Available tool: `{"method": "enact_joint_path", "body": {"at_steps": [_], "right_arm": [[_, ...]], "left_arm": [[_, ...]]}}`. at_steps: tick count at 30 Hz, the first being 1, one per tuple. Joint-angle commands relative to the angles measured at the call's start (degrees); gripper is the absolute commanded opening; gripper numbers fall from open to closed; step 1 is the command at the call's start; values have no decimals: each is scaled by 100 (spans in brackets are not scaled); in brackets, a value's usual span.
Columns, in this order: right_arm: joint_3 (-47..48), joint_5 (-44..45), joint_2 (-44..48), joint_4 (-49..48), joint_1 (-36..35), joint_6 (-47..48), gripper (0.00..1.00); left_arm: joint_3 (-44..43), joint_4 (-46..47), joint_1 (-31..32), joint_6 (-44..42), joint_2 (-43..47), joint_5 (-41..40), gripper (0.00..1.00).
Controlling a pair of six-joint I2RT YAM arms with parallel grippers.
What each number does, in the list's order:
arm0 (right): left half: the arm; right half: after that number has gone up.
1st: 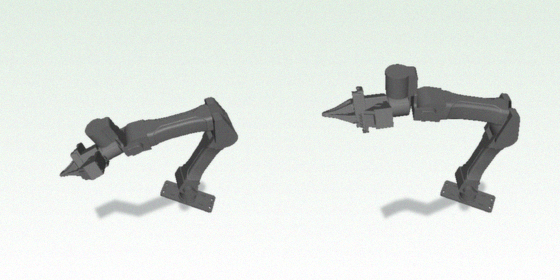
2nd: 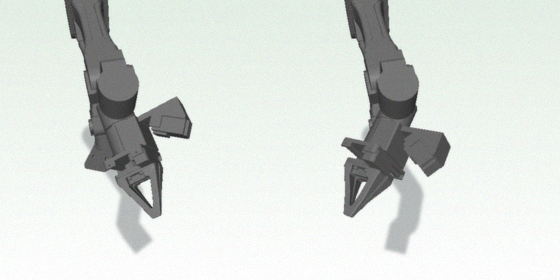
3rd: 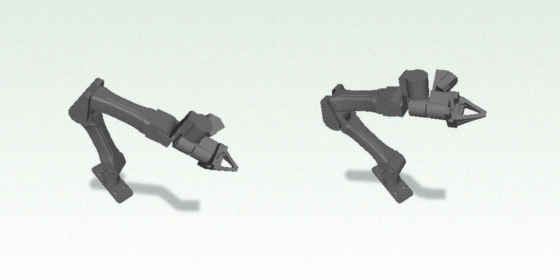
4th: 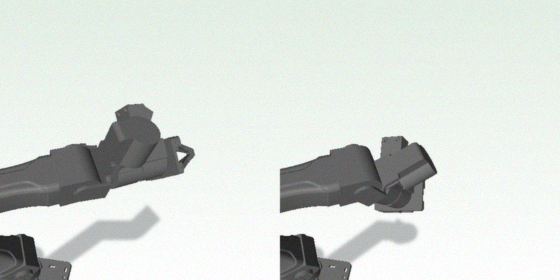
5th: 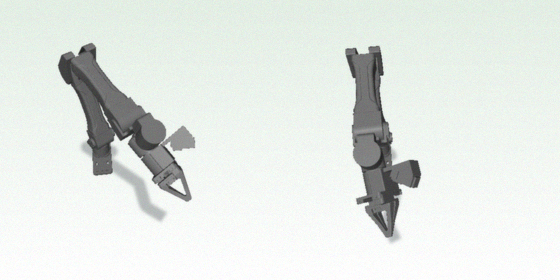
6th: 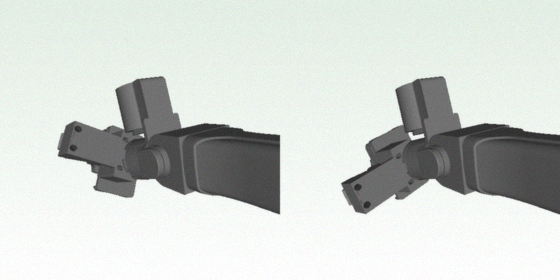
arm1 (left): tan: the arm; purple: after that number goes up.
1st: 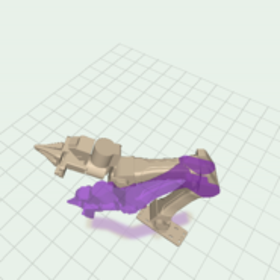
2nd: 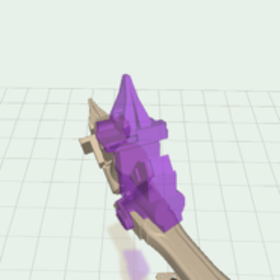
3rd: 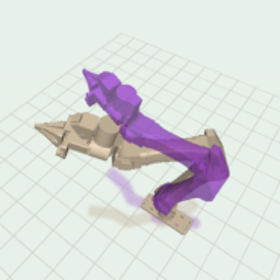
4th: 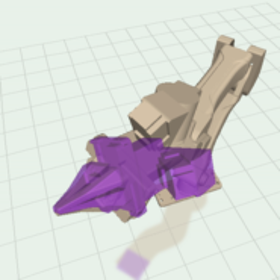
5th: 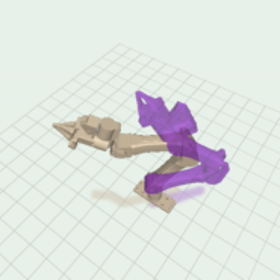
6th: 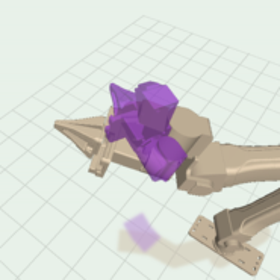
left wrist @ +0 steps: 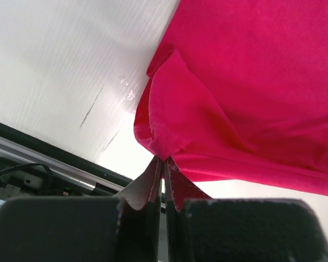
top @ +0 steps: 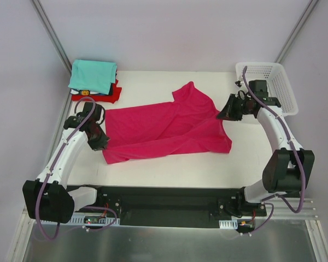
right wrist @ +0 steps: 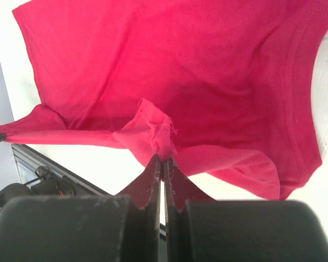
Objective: Fold and stack the t-shirts
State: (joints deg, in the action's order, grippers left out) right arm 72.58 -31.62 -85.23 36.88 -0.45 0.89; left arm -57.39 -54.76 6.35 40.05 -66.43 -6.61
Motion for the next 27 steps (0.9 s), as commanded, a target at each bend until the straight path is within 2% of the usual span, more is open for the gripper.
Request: {"method": "enact_joint_path", "body": {"at_steps": [1, 11, 27], "right_arm": [[476, 15, -230, -243, -52, 0, 1], [1372, 68, -942, -146, -210, -9, 1], [2146, 129, -1795, -138, -342, -27, 1]], "left_arm": [[-133, 9, -99, -155, -98, -200, 0], [-132, 71, -195, -208, -159, -209, 0], [-783, 396, -362, -402, -1363, -209, 0]]}}
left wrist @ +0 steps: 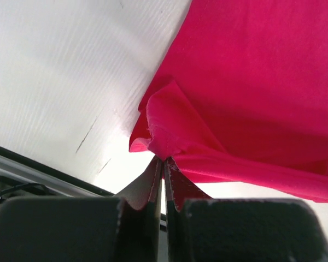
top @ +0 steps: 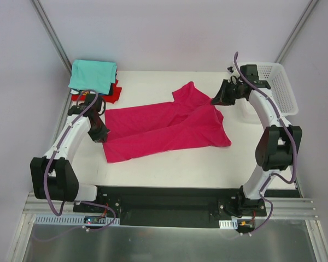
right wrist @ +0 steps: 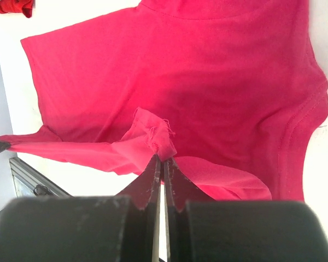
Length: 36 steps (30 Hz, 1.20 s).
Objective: Fold and stack the t-shirts
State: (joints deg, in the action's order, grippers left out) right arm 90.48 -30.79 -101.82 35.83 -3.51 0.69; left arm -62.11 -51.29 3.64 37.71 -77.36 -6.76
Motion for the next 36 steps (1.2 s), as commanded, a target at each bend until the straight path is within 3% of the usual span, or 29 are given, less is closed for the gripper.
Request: {"method": "enact_joint_path", "body": {"at_steps": [1, 21, 30, 36], "right_arm": [[383, 29, -180, -41, -45, 1, 1], [612, -6, -681, -147, -133, -25, 1], [181, -147, 47, -208, -282, -51, 1], [-109, -279, 1137, 2, -308, -192, 1]], "left_arm": [[-328, 75, -100, -168, -323, -185, 0], [-399, 453, -171, -212, -1053, 61, 0], [-530, 348, -4, -203, 53, 18, 0], [-864, 58, 5, -273, 993, 122, 0]]}}
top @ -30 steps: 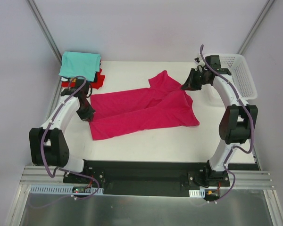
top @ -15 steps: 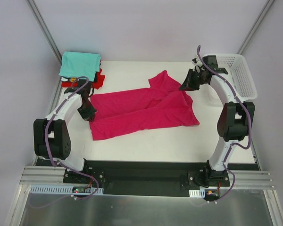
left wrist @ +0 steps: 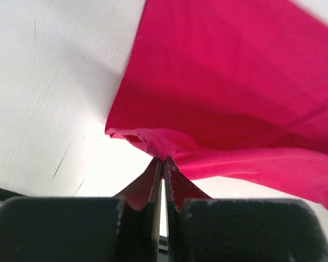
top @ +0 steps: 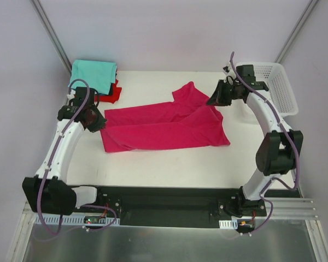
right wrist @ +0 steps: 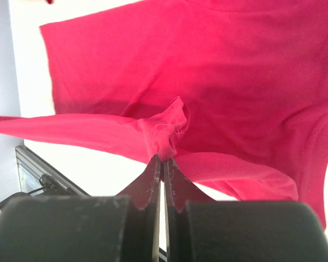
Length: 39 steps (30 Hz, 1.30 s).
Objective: Fold and stack the t-shirts
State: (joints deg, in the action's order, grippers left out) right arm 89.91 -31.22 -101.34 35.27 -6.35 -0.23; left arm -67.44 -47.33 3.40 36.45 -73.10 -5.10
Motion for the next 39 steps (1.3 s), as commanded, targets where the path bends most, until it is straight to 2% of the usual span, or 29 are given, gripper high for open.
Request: {"method": "enact_joint_path", "body": {"at_steps": [1, 11, 32, 39], "right_arm": [[-131, -244, 1229, 94, -42, -91, 1], [-1344, -138, 3268, 525, -51, -48, 1], [-3023, 73, 5536, 1281, -59, -56, 1], [-3436, 212, 6547, 1420, -68, -302, 1]], "left_arm": [[-331, -425, 38, -120, 630, 44, 0], [372, -1216, 433, 117, 1957, 150, 0], [1066, -1867, 952, 407, 3100, 405, 0], [1285, -1876, 961, 548, 4013, 54, 0]]}}
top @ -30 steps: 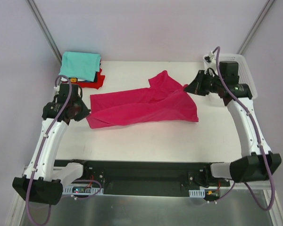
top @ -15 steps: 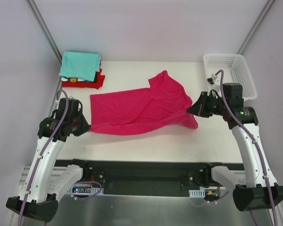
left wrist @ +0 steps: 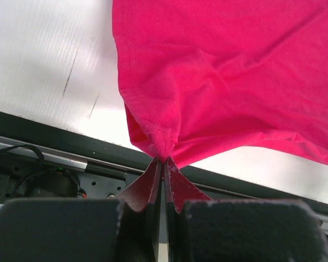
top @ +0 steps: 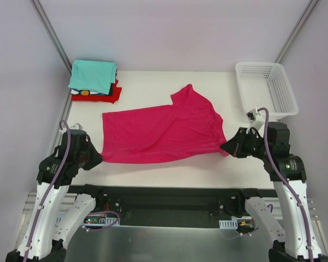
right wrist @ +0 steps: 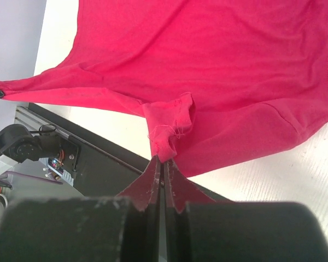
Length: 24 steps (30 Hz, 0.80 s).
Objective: Fold and stack the t-shirts
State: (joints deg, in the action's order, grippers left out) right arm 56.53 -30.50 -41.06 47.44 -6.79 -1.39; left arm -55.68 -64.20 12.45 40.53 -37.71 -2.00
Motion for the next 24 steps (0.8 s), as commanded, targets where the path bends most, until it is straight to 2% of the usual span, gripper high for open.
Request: {"method": "enact_joint_path", "body": {"at_steps": [1, 12, 24], "right_arm": [[-125, 167, 598, 291, -24, -169, 1], [-1100, 220, 1451, 749, -33, -274, 1], [-1224, 518, 793, 196, -33, -169, 1]], "left_arm": [[162, -189, 56, 139, 519, -222, 0], [1296, -75, 65, 280, 871, 463, 0], [1218, 294, 56, 201, 160, 323, 0]]}}
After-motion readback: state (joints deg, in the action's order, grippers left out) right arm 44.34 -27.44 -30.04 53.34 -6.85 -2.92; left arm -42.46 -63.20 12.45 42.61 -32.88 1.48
